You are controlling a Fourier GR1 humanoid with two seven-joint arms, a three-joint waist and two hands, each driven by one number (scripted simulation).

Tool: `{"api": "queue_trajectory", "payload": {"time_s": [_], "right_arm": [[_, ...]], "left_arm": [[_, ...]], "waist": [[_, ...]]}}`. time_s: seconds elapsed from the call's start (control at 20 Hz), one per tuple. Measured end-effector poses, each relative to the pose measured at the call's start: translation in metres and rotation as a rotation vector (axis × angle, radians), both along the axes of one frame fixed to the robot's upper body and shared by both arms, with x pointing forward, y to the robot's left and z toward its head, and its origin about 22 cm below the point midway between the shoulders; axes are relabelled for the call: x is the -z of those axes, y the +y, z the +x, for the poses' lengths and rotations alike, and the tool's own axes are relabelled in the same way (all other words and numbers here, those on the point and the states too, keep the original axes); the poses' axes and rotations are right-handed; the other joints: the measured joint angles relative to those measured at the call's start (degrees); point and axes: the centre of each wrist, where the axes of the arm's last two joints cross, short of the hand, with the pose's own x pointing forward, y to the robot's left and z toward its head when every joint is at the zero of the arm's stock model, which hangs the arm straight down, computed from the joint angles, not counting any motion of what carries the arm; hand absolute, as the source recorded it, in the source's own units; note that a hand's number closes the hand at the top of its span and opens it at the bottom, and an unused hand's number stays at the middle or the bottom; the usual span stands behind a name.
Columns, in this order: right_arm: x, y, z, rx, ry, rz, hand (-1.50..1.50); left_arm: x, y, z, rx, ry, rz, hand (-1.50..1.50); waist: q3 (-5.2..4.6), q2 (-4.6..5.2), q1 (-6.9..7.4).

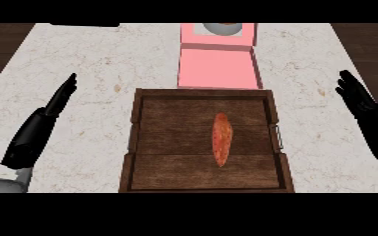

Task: Pick the sweet potato from the tray and place it in the cardboard box

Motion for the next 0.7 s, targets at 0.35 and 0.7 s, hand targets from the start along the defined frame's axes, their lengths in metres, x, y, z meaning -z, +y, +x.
{"api": "queue_trajectory", "payload": {"time_s": [0.35,0.7], "right_arm": [[-0.027,0.060,0.032,0.003,-0.229,0.116,1.50],[0.006,0.132,0.036,0.298,-0.273,0.202,-1.50]], "left_arm": [[0.017,-0.005,-0.002,-0.145,0.054,-0.066,0.00],[0.027,-0.018,-0.004,-0.231,0.109,-0.130,0.00]], "waist": [[1.64,1.81,1.95],[2.49,1.79,1.14]]}}
